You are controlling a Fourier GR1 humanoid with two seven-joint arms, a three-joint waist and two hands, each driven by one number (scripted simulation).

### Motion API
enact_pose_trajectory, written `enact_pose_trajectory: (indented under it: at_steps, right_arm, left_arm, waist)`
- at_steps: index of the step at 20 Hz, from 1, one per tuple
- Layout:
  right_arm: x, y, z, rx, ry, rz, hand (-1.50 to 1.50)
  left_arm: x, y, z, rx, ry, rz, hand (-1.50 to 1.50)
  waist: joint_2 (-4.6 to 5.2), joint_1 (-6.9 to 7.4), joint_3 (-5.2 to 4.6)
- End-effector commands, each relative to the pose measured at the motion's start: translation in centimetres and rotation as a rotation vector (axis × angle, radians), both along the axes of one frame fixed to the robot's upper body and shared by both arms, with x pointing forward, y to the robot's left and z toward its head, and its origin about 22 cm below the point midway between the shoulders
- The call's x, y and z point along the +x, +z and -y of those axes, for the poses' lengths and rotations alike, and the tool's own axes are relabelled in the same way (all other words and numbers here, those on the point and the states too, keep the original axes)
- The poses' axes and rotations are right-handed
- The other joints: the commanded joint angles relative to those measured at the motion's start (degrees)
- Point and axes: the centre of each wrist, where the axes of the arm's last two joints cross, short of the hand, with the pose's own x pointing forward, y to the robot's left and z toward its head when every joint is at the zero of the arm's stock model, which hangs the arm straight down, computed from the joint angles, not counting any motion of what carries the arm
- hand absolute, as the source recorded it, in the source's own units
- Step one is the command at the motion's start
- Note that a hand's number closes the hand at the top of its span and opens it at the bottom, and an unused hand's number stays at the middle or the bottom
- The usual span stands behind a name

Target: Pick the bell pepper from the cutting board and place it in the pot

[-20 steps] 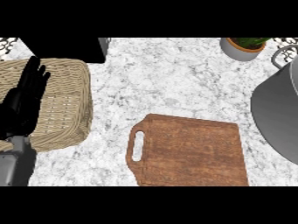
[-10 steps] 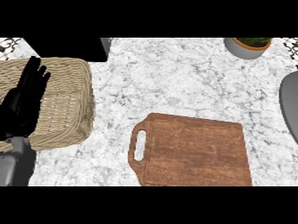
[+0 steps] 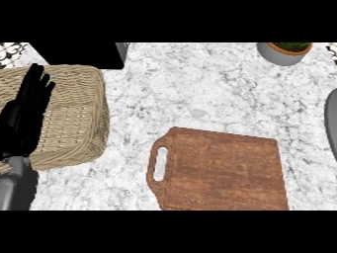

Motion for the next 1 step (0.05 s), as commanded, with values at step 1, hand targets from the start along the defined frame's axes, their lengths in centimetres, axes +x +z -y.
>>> enact_pose_trajectory:
  at_steps: [1]
  right_arm:
    - [-0.88, -0.15, 0.67, 0.053, 0.112, 0.072, -1.50]
  left_arm:
    - [0.64, -0.82, 0.09, 0.002, 0.004, -0.002, 0.00]
  waist:
    - [0.25, -0.37, 0.40]
